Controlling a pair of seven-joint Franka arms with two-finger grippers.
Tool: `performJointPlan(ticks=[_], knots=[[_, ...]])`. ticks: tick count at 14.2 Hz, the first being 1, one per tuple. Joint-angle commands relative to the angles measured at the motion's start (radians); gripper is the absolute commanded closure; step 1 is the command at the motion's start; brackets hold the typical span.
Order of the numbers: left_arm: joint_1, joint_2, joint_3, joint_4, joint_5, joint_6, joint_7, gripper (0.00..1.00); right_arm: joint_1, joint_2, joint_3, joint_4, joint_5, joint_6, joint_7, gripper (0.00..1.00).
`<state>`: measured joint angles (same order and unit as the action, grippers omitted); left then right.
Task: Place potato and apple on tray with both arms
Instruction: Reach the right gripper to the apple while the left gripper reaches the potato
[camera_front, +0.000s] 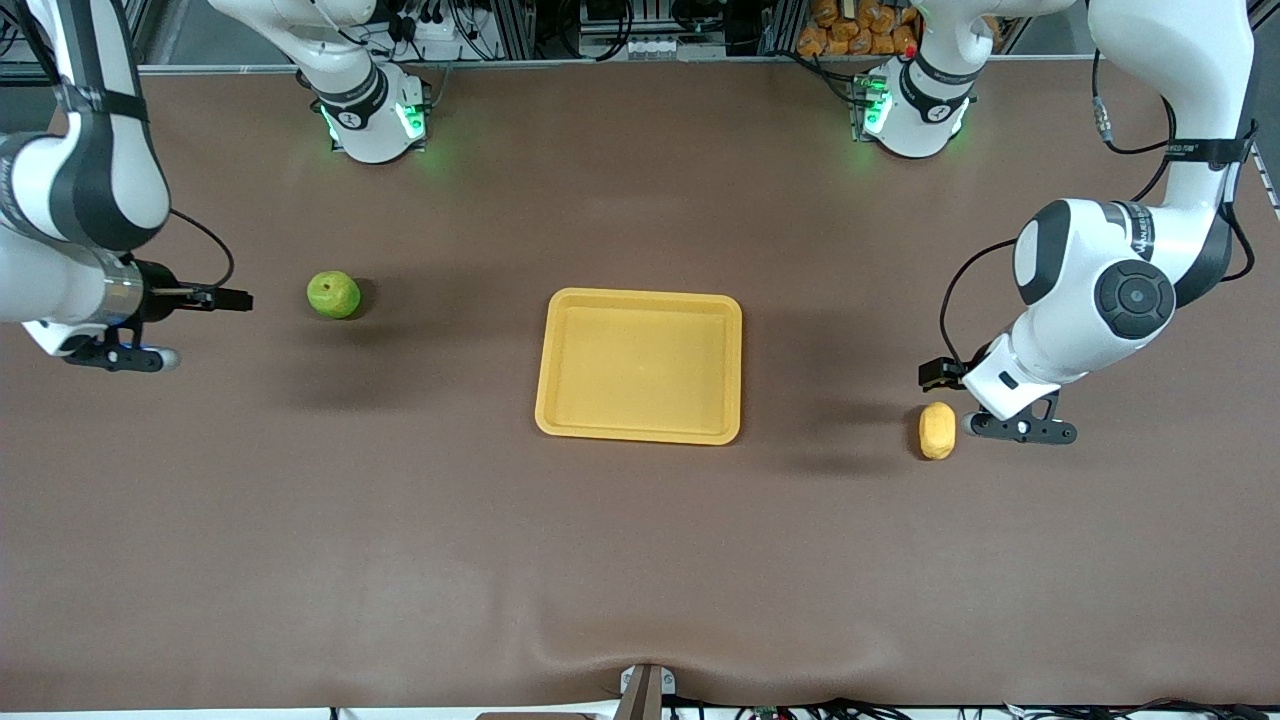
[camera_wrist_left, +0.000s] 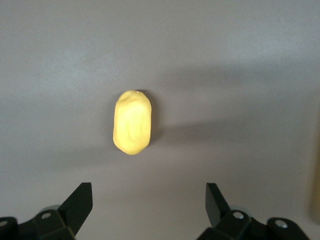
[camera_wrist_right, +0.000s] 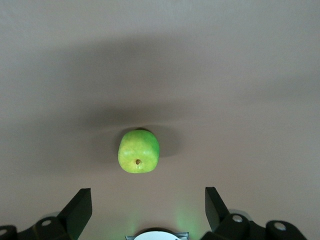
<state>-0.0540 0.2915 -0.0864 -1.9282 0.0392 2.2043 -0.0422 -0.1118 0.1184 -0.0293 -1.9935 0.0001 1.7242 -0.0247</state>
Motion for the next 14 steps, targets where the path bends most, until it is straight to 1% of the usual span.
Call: performJointPlan(ticks=[1,2,6,9,11,13,14], knots=[[0.017,0.014,-0.001,-0.023,0.007,0.069,-0.016,0.0,-0.014,-0.011,0.014,-0.053,0.014,0.011,0.012,0.0],[0.017,0.029,-0.001,-0.023,0.005,0.084,-0.016,0.0,-0.011,-0.008,0.014,-0.074,0.014,0.021,0.014,0.0],[0.014,0.067,-0.001,-0.023,0.005,0.135,-0.018,0.0,-0.009,-0.014,0.016,-0.177,0.015,0.142,0.012,0.0],[0.011,0.086,0.001,-0.032,0.007,0.166,-0.018,0.0,-0.008,-0.014,0.017,-0.211,0.015,0.175,0.014,0.0],[0.013,0.092,-0.001,-0.037,0.022,0.183,-0.018,0.0,-0.006,-0.014,0.025,-0.246,0.015,0.225,0.014,0.0],[0.017,0.104,0.001,-0.037,0.027,0.193,-0.018,0.0,-0.012,-0.014,0.031,-0.304,0.046,0.316,0.014,0.0],[0.019,0.112,0.002,-0.038,0.027,0.207,-0.018,0.0,-0.012,-0.014,0.031,-0.324,0.061,0.339,0.014,0.0]])
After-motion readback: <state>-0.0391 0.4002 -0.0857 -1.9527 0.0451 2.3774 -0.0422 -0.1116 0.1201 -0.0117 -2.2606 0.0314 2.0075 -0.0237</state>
